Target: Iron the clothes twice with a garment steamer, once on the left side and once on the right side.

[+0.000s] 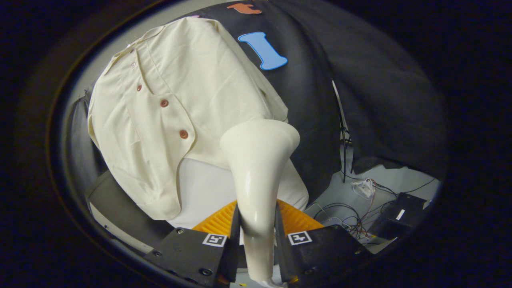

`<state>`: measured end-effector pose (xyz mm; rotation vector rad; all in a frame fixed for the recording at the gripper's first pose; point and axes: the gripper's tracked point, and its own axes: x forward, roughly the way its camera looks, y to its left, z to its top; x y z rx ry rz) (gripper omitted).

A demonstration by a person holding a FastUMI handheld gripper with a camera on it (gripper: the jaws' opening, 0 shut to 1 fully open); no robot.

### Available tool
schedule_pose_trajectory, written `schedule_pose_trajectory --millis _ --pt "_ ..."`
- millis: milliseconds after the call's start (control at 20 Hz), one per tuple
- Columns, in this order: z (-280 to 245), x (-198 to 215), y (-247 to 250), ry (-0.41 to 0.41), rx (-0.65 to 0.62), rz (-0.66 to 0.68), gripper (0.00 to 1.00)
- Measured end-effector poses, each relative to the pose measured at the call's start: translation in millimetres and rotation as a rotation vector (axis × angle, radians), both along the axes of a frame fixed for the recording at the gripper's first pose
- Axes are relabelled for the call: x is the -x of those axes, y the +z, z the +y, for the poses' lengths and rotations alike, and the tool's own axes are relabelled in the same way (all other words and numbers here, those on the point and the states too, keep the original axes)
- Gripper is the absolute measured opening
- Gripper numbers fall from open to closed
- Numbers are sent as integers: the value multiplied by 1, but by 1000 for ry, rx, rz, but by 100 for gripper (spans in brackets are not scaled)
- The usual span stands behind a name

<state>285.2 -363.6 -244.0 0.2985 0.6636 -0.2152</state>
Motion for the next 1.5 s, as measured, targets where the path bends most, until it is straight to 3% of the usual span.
schedule_pose_trajectory --millis 650,1200,1500 --pt "73 55 81 25 35 -110 41" --pt "174 92 167 147 107 -279 41" --pt "255 102 215 236 129 -402 41"
